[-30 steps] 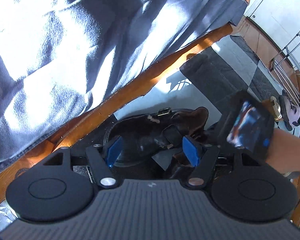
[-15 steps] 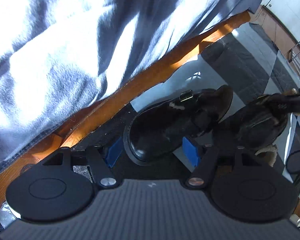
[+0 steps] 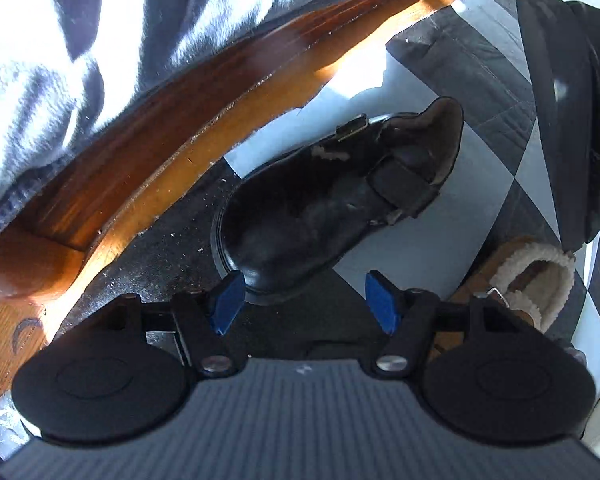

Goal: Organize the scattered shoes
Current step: 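Lower the black shoe beside the other black shoe and open the right tool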

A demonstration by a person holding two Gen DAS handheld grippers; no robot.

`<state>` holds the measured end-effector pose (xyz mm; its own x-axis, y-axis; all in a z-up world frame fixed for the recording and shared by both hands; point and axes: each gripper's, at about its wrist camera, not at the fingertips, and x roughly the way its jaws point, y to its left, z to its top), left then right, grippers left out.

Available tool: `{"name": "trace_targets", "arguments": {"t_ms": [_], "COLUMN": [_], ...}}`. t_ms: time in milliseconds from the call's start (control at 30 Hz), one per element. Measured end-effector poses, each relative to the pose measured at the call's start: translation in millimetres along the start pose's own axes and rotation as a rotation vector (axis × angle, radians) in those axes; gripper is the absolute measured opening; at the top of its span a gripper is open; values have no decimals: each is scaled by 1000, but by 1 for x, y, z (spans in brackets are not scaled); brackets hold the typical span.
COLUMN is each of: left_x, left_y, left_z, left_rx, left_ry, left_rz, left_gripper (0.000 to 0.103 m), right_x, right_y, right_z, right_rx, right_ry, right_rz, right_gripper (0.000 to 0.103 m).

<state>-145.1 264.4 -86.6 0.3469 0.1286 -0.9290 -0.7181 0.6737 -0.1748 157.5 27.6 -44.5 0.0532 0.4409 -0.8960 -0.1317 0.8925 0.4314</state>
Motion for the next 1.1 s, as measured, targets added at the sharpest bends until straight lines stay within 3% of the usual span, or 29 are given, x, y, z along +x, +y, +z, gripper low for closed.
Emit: {"name": "trace_targets", "arguments": {"t_ms": [133, 300, 333, 400, 433, 567, 633, 700, 833, 867, 1100], "left_x": [-16, -11, -8, -4, -3, 13, 22, 37, 63, 67, 77], "left_y": [-5, 8, 11, 16, 18, 21, 19, 14, 9, 5, -25], "left_z": [11, 10, 10, 8, 7, 4, 2, 1, 3, 4, 13], "left_rx": [38, 21, 20, 12, 8, 0, -4, -2, -32, -31, 60], "left_ry": [-70, -42, -33, -24, -20, 20, 37, 47, 52, 44, -26], "left_rz": [40, 46, 47, 56, 60, 49, 45, 42, 36, 56, 199], "left_gripper": [64, 64, 64, 64, 64, 65, 65, 65, 66, 71, 71], "right_x": [-5, 13, 17, 33, 42, 50, 44, 36, 29, 29, 40], "right_y": [-5, -17, -18, -21, -23, -32, -33, -33, -19, -16, 5], "right_z": [-5, -36, -48, -76, -89, -104, -101, -98, -93, -92, -93], "right_rx": [137, 256, 256, 258, 259, 236, 159, 64, -102, -132, -202], "right_ry": [50, 163, 186, 306, 369, 437, 398, 338, 269, 256, 205], "right_rz": [113, 183, 176, 178, 187, 259, 267, 263, 252, 247, 211], "right_gripper": [20, 22, 24, 42, 45, 47, 48, 60, 64, 65, 74]}}
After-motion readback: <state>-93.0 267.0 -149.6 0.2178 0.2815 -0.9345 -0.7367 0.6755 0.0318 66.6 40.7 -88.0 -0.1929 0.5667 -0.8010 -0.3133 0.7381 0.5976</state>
